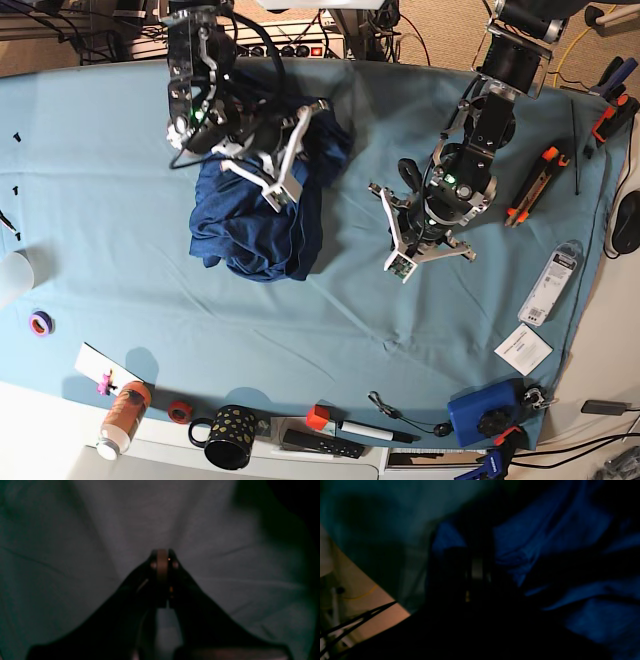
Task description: Layout the t-shirt on the table in an organized manner, then fold the t-shirt properly
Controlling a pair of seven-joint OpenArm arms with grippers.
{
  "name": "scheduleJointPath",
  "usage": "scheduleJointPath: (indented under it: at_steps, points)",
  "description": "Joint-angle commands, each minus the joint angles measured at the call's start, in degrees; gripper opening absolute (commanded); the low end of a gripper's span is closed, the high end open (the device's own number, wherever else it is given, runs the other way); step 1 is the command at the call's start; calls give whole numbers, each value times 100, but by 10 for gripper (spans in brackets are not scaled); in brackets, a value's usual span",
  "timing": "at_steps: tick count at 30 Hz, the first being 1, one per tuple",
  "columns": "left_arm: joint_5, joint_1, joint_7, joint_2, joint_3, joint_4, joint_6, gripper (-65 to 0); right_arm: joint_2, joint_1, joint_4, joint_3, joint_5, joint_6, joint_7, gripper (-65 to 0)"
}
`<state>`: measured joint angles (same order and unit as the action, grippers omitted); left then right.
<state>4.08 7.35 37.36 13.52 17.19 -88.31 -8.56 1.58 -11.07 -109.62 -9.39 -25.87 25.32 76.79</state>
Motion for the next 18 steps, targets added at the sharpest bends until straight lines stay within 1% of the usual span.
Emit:
scheduleJointPath:
  at_steps: [1,6,8,10,14,18]
  points:
    - [-4,125,-146,0,-20,-92,22,-650,-13,7,-98,0,-205,107,-63,-650]
    - [-4,122,-188,-2,-20,-92,22,-650,-13,-31,-103,0,-1187,678,-254,-650]
    - [-4,122,-188,0,-20,-92,22,-650,-15,-31,-103,0,-1432,828,-330,-650]
    - [-4,120,-186,2,-20,-92,22,-650,-15,-20,-107,0,-1541,1001,-334,-650]
    - [-4,122,-188,0,-20,-92,22,-650,-15,-20,-264,55,-1543,1005,-356,-650]
    - [-2,122,-188,0,-20,-92,22,-650,-17,-17,-765,402,-1504,1003,-584,-650]
